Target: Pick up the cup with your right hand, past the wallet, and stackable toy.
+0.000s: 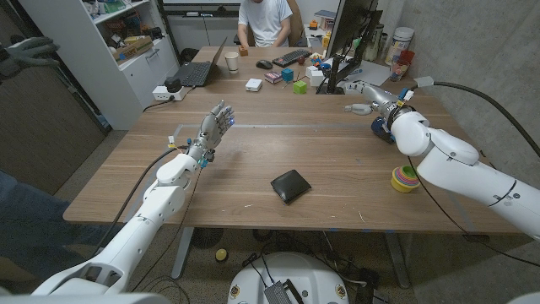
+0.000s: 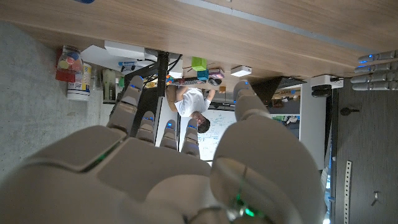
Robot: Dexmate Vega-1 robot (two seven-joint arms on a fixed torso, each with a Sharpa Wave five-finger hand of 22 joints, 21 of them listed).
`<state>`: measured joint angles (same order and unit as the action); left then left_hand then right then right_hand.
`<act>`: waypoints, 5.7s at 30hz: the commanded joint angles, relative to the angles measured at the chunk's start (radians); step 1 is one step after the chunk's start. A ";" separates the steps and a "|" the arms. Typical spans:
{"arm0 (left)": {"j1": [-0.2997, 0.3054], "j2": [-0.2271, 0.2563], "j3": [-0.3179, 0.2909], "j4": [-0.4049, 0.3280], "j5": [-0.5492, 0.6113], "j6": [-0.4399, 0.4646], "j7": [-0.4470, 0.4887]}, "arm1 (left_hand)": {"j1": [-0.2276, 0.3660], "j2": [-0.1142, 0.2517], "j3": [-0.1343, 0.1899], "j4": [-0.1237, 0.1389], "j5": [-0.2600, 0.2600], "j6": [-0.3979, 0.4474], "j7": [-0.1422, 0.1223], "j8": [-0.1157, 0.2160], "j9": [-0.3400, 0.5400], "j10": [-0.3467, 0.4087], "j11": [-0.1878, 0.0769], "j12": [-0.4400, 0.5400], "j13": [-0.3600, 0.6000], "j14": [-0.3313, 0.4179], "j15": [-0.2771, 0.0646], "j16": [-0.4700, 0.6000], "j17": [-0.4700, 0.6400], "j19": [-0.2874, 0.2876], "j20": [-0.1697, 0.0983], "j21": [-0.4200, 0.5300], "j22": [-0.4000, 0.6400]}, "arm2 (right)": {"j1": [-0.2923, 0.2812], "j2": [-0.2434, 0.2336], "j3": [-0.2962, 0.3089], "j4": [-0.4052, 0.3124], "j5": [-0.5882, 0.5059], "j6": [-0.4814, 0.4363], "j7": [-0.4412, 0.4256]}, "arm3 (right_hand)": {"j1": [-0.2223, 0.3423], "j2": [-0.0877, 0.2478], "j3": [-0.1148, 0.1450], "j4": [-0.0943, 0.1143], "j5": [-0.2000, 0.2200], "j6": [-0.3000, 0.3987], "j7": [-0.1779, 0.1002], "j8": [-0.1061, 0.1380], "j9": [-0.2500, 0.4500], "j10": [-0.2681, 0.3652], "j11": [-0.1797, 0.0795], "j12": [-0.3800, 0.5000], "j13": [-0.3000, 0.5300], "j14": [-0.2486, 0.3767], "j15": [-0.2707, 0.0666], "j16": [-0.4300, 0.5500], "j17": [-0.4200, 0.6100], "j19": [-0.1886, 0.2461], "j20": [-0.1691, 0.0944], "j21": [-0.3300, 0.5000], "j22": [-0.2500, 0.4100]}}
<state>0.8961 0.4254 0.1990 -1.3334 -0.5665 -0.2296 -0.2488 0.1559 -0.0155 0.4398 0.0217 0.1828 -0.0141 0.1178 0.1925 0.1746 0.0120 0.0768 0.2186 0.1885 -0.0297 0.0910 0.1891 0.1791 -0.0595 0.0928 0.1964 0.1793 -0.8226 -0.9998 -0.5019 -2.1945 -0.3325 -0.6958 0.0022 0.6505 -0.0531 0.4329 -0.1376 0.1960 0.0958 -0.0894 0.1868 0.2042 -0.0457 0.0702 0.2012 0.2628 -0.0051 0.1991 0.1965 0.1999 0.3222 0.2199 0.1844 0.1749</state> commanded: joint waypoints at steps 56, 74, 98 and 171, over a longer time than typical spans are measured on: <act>0.013 0.059 0.017 -0.075 0.009 0.075 -0.005 | -0.015 0.022 -0.003 -0.015 -0.003 0.050 0.029 0.004 0.003 0.036 0.023 0.006 0.004 0.049 0.022 0.011 0.006 0.031 0.020 0.014 0.004 | 0.472 0.193 -0.406 0.271 -0.625 -0.388 0.795 | -0.230 -0.124 -0.218 0.033 0.052 -0.205 0.067 -0.007 -0.013 -0.069 0.138 -0.005 -0.031 0.053 0.018 0.014 0.000 0.214 0.001 0.022 0.003; 0.036 0.071 0.003 -0.099 0.003 0.074 0.009 | -0.019 0.024 -0.004 -0.017 -0.003 0.051 0.030 0.002 0.003 0.032 0.025 0.002 0.004 0.045 0.029 0.008 0.007 0.026 0.032 0.011 0.005 | 0.537 0.241 -0.437 0.395 -0.735 -0.357 0.912 | -0.245 -0.115 -0.243 0.036 0.062 -0.170 0.075 0.012 -0.014 -0.048 0.144 0.001 -0.044 0.067 0.018 0.017 0.001 0.238 0.000 0.024 0.004; 0.068 0.117 -0.014 -0.182 0.015 0.106 0.061 | -0.024 0.028 -0.005 -0.020 -0.003 0.051 0.028 -0.001 0.004 0.030 0.029 -0.001 0.005 0.038 0.032 0.004 0.007 0.020 0.035 0.008 0.005 | 0.573 0.330 -0.396 0.586 -0.775 -0.246 0.965 | -0.258 -0.110 -0.275 0.038 0.074 -0.143 0.076 0.020 -0.013 -0.019 0.142 0.010 -0.055 0.073 0.017 0.016 0.000 0.257 0.001 0.021 0.003; 0.017 0.149 -0.003 -0.199 0.055 0.182 0.165 | -0.034 0.042 -0.005 -0.039 -0.003 0.073 0.046 0.000 0.005 0.040 0.077 -0.003 0.005 -0.021 0.093 -0.008 0.008 -0.023 0.030 -0.003 0.005 | 0.689 0.342 -0.497 0.909 -0.599 -0.160 0.921 | -0.227 -0.105 -0.350 0.015 0.112 -0.166 0.063 0.005 -0.012 -0.051 0.121 0.002 -0.064 0.061 0.013 0.015 0.000 0.273 -0.001 0.013 0.003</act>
<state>0.9374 0.5884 0.1849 -1.5589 -0.5148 -0.0576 -0.0849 0.1242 0.0163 0.4318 -0.0143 0.1828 0.0487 0.1230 0.1924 0.1745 0.0459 0.1432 0.2147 0.1884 -0.0400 0.1790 0.1834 0.1838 -0.0724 0.1234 0.1953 0.1815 -0.1591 -0.6653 -0.9703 -1.3398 -0.9697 -0.8463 0.9274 0.4139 -0.1602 0.0898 -0.1226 0.3042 -0.0576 -0.0249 0.1944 0.1912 -0.0945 0.1809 0.2012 0.1976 0.0488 0.2087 0.2042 0.1979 0.5838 0.2155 0.1952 0.1770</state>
